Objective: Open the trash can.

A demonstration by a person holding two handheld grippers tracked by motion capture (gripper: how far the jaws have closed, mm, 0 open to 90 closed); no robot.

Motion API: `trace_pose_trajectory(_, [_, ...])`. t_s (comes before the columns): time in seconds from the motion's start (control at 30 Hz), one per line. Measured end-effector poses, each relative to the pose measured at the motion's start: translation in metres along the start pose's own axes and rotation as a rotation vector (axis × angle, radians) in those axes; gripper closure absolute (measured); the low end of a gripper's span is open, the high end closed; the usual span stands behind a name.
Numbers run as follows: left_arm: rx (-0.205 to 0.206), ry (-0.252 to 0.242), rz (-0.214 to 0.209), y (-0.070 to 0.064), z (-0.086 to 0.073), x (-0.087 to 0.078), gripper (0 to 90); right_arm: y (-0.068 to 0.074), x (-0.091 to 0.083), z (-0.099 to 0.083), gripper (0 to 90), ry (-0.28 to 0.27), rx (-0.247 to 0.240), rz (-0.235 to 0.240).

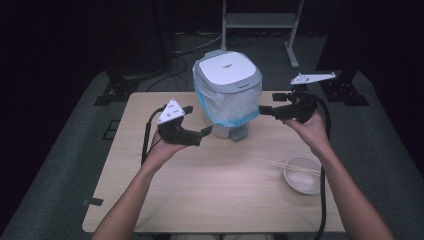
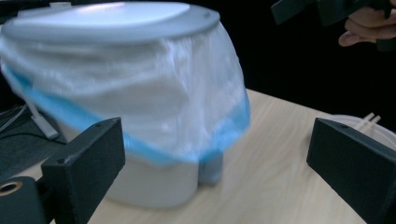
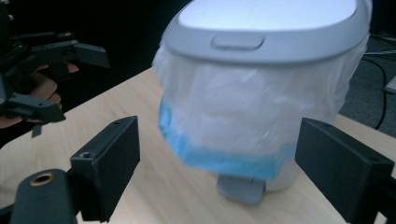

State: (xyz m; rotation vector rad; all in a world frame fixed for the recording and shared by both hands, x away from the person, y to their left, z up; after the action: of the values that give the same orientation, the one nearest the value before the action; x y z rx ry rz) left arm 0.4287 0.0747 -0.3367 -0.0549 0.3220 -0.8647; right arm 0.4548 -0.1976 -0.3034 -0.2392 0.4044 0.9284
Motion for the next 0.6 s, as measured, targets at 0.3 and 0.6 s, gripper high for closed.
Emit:
trace_pose_trajectory(0.3, [-0.030,-0.016,0.005,0.015,0.046,0.040,5.1,-0.045,0.024,0.038,13.0,0.005,0.052,-0.023])
trace_pose_trajectory(0.6, [-0.109,-0.033,0.034,0.033,0.068,0.058,9.5,-0.081,0.050,0.053,13.0,0.024,0.128,-0.029])
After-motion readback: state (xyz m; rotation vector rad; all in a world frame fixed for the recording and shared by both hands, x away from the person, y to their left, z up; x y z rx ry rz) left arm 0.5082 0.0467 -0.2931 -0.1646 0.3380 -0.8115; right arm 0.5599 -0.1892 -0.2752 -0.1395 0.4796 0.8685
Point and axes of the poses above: each handheld gripper's, and its own axes: x roughly forward along the jaws, z roughly out of its top, y roughly to its left, the point moved 6 cm from there along x, roughly forward along the jaws, and after that the axes turned 13 degrees about -x, right-handed, at the moved point
